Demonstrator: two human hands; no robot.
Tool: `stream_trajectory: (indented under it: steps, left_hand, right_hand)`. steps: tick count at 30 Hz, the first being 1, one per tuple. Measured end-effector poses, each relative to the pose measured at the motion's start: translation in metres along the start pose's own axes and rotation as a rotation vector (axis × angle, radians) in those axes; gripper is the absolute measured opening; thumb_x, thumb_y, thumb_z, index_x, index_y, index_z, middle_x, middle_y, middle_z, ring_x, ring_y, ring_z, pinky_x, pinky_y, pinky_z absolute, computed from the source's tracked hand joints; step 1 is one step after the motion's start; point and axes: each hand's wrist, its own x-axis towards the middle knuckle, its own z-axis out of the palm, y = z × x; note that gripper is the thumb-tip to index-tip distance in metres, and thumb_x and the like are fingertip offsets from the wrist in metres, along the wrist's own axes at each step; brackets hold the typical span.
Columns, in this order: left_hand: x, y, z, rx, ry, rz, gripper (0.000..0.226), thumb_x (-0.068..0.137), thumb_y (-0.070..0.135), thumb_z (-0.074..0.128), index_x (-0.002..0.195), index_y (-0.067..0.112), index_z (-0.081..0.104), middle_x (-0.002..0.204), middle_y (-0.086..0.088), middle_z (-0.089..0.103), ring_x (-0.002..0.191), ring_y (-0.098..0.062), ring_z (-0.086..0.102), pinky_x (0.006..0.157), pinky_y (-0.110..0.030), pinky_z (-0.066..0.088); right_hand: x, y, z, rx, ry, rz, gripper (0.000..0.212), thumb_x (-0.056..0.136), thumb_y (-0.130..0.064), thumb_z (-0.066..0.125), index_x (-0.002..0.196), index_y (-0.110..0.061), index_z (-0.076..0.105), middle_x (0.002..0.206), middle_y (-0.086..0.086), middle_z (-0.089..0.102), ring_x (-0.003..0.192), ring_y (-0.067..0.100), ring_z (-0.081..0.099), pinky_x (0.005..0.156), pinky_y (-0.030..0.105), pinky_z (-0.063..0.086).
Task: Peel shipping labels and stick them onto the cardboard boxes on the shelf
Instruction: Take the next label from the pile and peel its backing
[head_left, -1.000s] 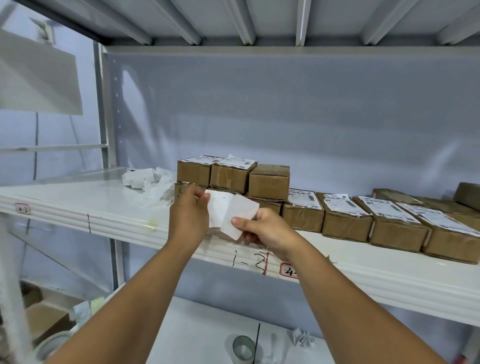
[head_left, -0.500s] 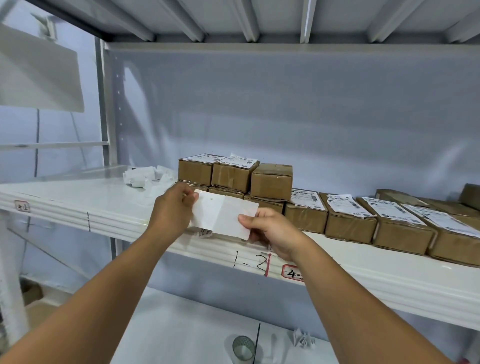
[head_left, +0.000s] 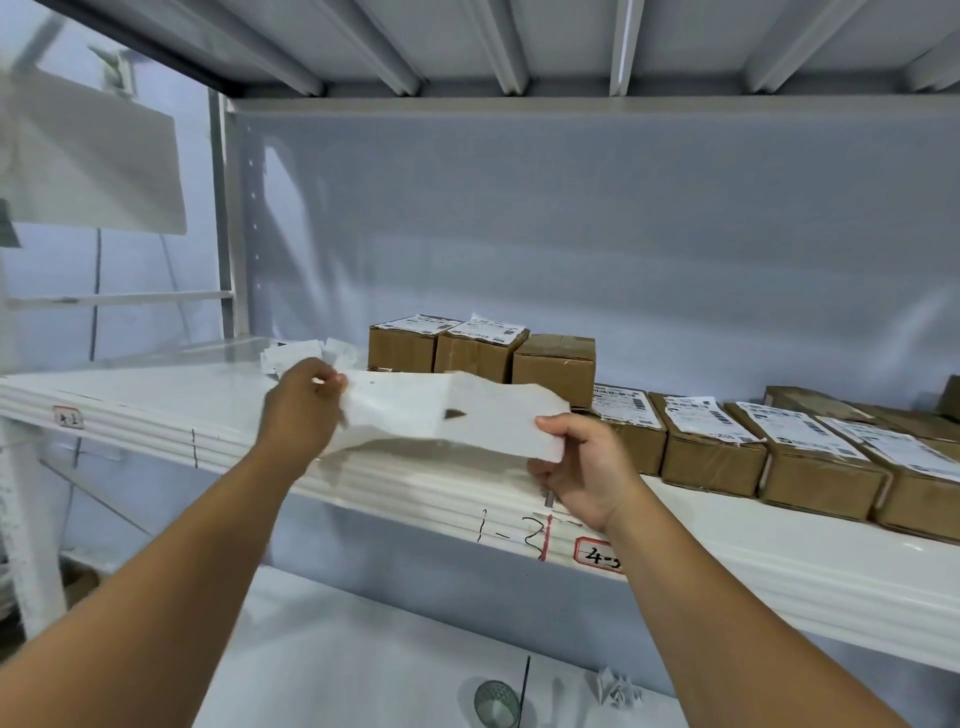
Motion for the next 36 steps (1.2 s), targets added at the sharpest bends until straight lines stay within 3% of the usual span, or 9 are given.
stream_trajectory:
  steps: [6, 10, 15, 19, 22, 25, 31, 34, 36]
  left_hand:
    - [0.01, -0.022, -0.047, -0.178, 0.119, -0.146, 0.019, 0.095, 0.022, 0.05, 0.077, 0.014, 0.051, 0.071, -0.009, 0.049, 0.053, -0.025, 0.045, 0.054, -0.03, 0.04]
    - [0.005, -0.019, -0.049, -0.389, 0.089, -0.186, 0.023, 0.096, 0.023, 0.051, 0.074, 0.02, 0.05, 0.074, -0.005, 0.049, 0.053, -0.023, 0.043, 0.054, -0.027, 0.042]
    - [-0.001, -0.013, -0.046, -0.649, 0.013, -0.206, 0.02, 0.097, 0.021, 0.052, 0.078, 0.015, 0.053, 0.08, -0.006, 0.051, 0.06, -0.019, 0.045, 0.047, -0.021, 0.045]
    - [-0.005, -0.012, -0.045, -0.808, -0.01, -0.213, 0.017, 0.097, 0.016, 0.05, 0.082, 0.012, 0.054, 0.087, -0.005, 0.055, 0.073, -0.017, 0.054, 0.053, -0.021, 0.053]
    - [-0.008, -0.015, -0.048, -0.969, 0.005, -0.235, 0.019, 0.098, 0.013, 0.048, 0.081, 0.01, 0.055, 0.084, -0.005, 0.058, 0.075, -0.016, 0.057, 0.057, -0.021, 0.055]
    - [-0.011, -0.019, -0.054, -1.141, 0.003, -0.263, 0.02, 0.098, 0.011, 0.047, 0.081, 0.009, 0.057, 0.076, -0.002, 0.066, 0.072, -0.014, 0.064, 0.06, -0.022, 0.056]
    - [-0.01, -0.024, -0.074, -1.321, 0.01, -0.251, 0.019, 0.097, 0.005, 0.042, 0.086, 0.003, 0.057, 0.072, -0.004, 0.07, 0.069, -0.014, 0.07, 0.062, -0.023, 0.056]
    - [-0.005, -0.031, -0.084, -1.336, 0.023, -0.235, 0.018, 0.097, 0.002, 0.039, 0.088, 0.002, 0.055, 0.072, -0.007, 0.069, 0.069, -0.015, 0.07, 0.062, -0.024, 0.057]
    - [-0.002, -0.035, -0.088, -1.351, 0.029, -0.233, 0.019, 0.097, 0.001, 0.037, 0.088, 0.001, 0.054, 0.073, -0.008, 0.069, 0.069, -0.017, 0.07, 0.061, -0.025, 0.057]
  right_hand:
    - [0.002, 0.002, 0.001, 0.056, 0.111, -0.034, 0.017, 0.087, 0.0, 0.044, 0.076, -0.004, 0.056, 0.048, 0.002, 0.056, 0.033, 0.008, 0.04, 0.054, 0.024, 0.03]
    - [-0.001, 0.004, 0.009, -0.128, 0.071, -0.062, 0.015, 0.09, 0.002, 0.047, 0.086, -0.006, 0.06, 0.071, 0.005, 0.063, 0.055, 0.01, 0.058, 0.042, 0.019, 0.041]
    - [0.003, 0.006, 0.014, -0.453, -0.019, -0.083, 0.029, 0.088, 0.004, 0.048, 0.102, -0.017, 0.06, 0.098, 0.007, 0.067, 0.083, 0.022, 0.063, 0.068, 0.034, 0.052]
    - [0.009, 0.011, 0.04, -0.873, -0.085, -0.168, 0.056, 0.086, 0.003, 0.05, 0.126, -0.036, 0.044, 0.102, 0.003, 0.063, 0.057, 0.018, 0.058, 0.043, 0.025, 0.04]
    - [0.021, 0.017, 0.071, -0.921, -0.094, -0.285, 0.043, 0.09, 0.0, 0.051, 0.122, -0.03, 0.053, 0.095, -0.001, 0.062, 0.049, 0.014, 0.057, 0.045, 0.027, 0.043]
    - [0.033, 0.026, 0.103, -0.869, -0.09, -0.274, 0.026, 0.094, -0.01, 0.054, 0.117, -0.019, 0.062, 0.092, -0.001, 0.062, 0.046, 0.01, 0.056, 0.043, 0.02, 0.042]
    - [0.065, 0.048, 0.157, -0.418, 0.028, -0.165, 0.044, 0.093, -0.001, 0.052, 0.13, -0.021, 0.041, 0.113, 0.005, 0.058, 0.056, 0.013, 0.06, 0.055, 0.023, 0.052]
    - [0.086, 0.062, 0.174, -0.261, -0.053, -0.14, 0.066, 0.088, 0.003, 0.058, 0.139, -0.029, 0.032, 0.128, 0.012, 0.053, 0.083, 0.018, 0.063, 0.07, 0.023, 0.056]
    - [0.096, 0.073, 0.183, -0.34, -0.127, -0.138, 0.078, 0.085, -0.004, 0.066, 0.143, -0.038, 0.027, 0.137, 0.009, 0.046, 0.109, 0.017, 0.056, 0.086, 0.026, 0.051]
